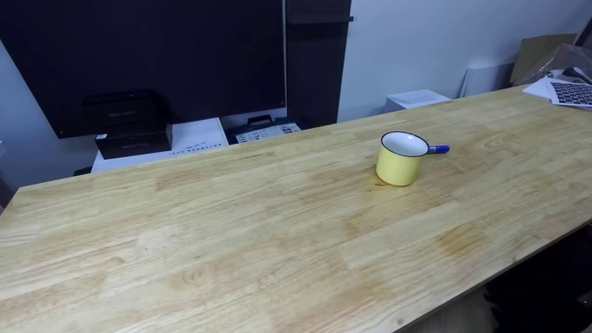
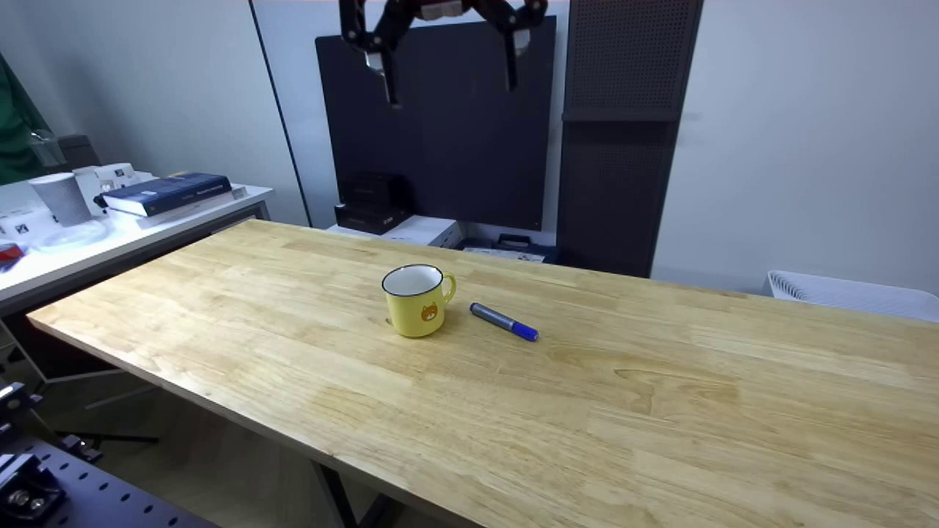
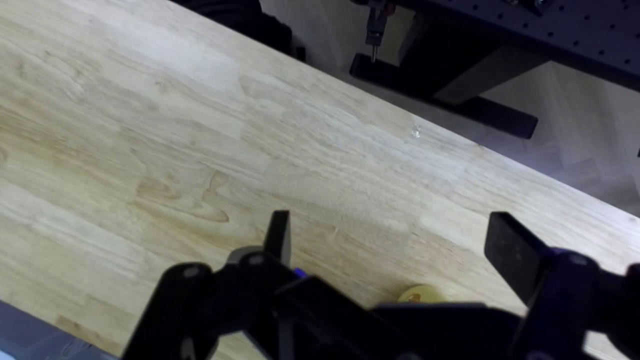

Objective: Put the blue marker in the yellow mug

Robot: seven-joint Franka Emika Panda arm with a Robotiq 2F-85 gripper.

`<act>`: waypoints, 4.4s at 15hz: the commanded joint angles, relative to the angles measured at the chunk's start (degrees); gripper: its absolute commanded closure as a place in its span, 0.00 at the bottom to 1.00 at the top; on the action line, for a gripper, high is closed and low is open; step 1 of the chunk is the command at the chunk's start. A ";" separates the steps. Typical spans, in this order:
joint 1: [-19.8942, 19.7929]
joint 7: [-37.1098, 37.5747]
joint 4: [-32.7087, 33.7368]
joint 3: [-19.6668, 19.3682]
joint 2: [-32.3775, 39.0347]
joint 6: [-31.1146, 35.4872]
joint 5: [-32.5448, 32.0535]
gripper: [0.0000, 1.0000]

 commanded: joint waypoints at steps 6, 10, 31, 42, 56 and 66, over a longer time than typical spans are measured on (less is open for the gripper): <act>-1.07 -0.82 2.48 0.59 2.97 -1.36 0.11 0.00; -1.78 6.34 0.21 1.23 4.45 12.78 -6.16 0.00; -7.81 -0.47 7.07 9.15 34.14 43.37 5.69 0.00; -12.86 -20.75 6.43 17.16 36.70 45.50 7.98 0.00; -15.60 -41.67 11.17 16.50 43.74 46.31 9.77 0.00; -19.57 -54.13 25.26 16.24 57.71 41.26 10.64 0.00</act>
